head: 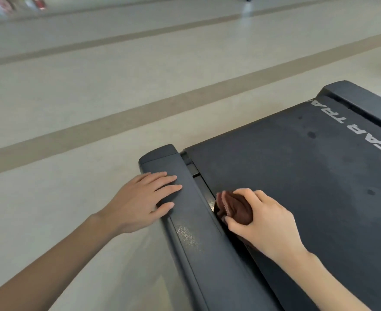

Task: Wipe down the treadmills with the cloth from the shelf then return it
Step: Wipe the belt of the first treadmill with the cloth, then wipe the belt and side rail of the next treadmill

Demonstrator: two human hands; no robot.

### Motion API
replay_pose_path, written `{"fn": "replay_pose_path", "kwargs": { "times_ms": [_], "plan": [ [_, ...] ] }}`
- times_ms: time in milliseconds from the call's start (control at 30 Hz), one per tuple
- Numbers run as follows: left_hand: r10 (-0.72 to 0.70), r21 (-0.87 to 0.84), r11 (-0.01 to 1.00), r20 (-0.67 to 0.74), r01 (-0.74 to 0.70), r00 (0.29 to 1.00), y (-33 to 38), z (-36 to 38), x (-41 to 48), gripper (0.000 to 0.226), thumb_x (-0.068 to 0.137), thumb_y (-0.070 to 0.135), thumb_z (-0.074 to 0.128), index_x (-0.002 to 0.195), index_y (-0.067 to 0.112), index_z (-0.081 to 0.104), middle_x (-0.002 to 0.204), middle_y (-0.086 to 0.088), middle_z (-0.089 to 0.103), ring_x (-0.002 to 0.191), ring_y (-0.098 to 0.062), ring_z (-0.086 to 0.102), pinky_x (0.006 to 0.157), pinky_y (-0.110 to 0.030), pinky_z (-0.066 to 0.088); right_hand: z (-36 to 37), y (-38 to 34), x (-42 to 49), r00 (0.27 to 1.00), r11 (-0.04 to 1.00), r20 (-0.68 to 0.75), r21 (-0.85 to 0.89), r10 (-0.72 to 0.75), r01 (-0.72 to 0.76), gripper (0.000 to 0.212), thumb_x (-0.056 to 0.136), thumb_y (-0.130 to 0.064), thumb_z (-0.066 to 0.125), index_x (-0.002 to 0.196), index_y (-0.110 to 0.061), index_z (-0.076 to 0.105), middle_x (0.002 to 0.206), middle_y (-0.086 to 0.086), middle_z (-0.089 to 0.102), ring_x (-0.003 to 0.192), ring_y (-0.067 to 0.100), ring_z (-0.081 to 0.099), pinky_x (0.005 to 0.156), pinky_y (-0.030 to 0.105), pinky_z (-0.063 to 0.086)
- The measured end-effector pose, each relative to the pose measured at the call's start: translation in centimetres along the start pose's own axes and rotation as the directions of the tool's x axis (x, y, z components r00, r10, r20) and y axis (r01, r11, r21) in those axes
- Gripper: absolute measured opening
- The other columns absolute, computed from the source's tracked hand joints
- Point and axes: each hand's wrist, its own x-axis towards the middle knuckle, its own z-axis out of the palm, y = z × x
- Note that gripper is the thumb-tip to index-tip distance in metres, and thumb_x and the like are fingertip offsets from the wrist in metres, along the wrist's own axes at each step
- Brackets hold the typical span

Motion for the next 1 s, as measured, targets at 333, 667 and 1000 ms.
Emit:
{"fn": "replay_pose_path", "kwargs": {
  "times_ms": [333, 667, 1000],
  "plan": [
    [-0.044, 0.132, 0.990, -0.041, 0.049, 0.998, -5.5, -5.9, 2.2, 0.055, 0.086, 0.055, 0.036, 0.122, 0.024, 0.061, 0.131, 0.001, 0.058, 0.126, -0.020, 0.050, 0.107, -0.042, 0.035, -4.7, -7.7, 7.6, 0.995, 0.994, -0.018, -0.039, -0.099, 0.098, 0.050, 0.072, -0.058, 0.058, 0.116, -0.036, 0.056, 0.095, -0.011, 0.058, 0.083, 0.012, 0.057, 0.066, 0.024, 0.046],
    [-0.145, 0.014, 0.989, -0.083, 0.147, 0.986, -8.6, -25.7, -0.4, 0.052, 0.086, 0.051, 0.040, 0.121, 0.022, 0.063, 0.129, -0.003, 0.060, 0.123, -0.024, 0.052, 0.105, -0.048, 0.038, -20.5, -20.8, 13.1, 0.999, 0.999, 0.029, -0.033, -0.034, 0.035, 0.045, 0.069, -0.043, 0.072, 0.110, -0.026, 0.066, 0.089, -0.003, 0.063, 0.073, 0.021, 0.060, 0.059, 0.028, 0.049],
    [-0.130, -0.089, 0.989, -0.167, 0.116, 0.977, -8.1, -54.3, -4.7, 0.048, 0.087, 0.042, 0.041, 0.124, 0.018, 0.060, 0.126, -0.002, 0.060, 0.113, -0.022, 0.058, 0.098, -0.038, 0.045, -43.8, -34.2, 15.4, 0.995, 0.995, -0.037, 0.005, -0.095, 0.096, 0.049, 0.065, -0.036, 0.077, 0.109, -0.018, 0.067, 0.090, 0.003, 0.065, 0.070, 0.025, 0.061, 0.057, 0.031, 0.052]
  ]
}}
